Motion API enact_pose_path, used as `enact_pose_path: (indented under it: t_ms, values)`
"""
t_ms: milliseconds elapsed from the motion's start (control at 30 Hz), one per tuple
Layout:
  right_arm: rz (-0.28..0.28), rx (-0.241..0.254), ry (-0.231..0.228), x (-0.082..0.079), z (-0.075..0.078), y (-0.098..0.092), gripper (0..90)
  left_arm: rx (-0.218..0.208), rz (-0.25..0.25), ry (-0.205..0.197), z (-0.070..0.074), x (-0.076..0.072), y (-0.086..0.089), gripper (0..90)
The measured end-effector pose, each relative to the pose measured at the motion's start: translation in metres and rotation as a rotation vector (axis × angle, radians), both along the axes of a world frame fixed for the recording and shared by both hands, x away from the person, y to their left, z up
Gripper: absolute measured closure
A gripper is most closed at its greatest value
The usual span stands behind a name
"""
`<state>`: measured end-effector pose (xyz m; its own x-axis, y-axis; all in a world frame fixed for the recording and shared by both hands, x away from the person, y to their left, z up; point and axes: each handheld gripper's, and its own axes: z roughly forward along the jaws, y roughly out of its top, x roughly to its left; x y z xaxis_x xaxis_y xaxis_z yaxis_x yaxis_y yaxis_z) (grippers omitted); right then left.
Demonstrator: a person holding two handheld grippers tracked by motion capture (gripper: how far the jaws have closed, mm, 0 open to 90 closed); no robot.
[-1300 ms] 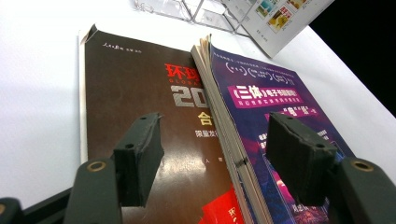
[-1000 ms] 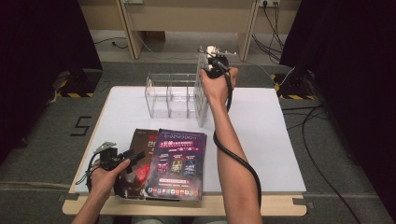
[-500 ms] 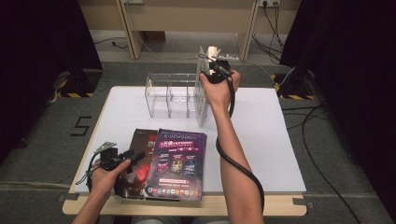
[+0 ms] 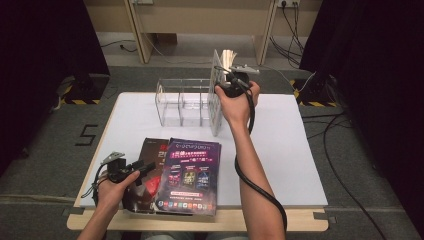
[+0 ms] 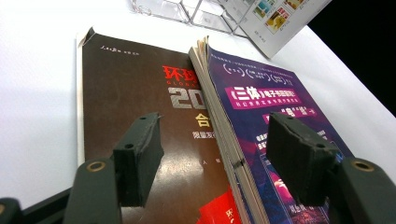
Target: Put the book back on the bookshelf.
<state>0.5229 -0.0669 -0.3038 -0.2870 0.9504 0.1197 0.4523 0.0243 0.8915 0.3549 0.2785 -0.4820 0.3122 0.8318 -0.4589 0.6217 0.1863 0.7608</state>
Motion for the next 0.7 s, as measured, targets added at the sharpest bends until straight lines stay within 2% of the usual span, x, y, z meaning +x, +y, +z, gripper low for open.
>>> enact_pose_path:
  t_ms: [233, 333, 567, 700]
  values:
    - [0.016, 0.012, -0.013, -0.013, -0.001, -0.004, 41.8, 0.003, -0.002, -0.003, 0.000, 0.000, 0.000, 35.2]
    - [0.014, 0.012, -0.001, -0.017, -0.005, -0.006, 41.6, 0.005, -0.002, -0.004, 0.001, 0.000, 0.000, 35.2]
    - [0.013, 0.004, -0.005, -0.025, -0.011, -0.011, 41.2, 0.003, -0.002, -0.003, 0.001, 0.000, -0.001, 35.2]
    - [0.023, 0.017, -0.002, -0.031, -0.014, -0.013, 41.1, 0.004, -0.002, -0.004, 0.001, 0.000, -0.001, 35.2]
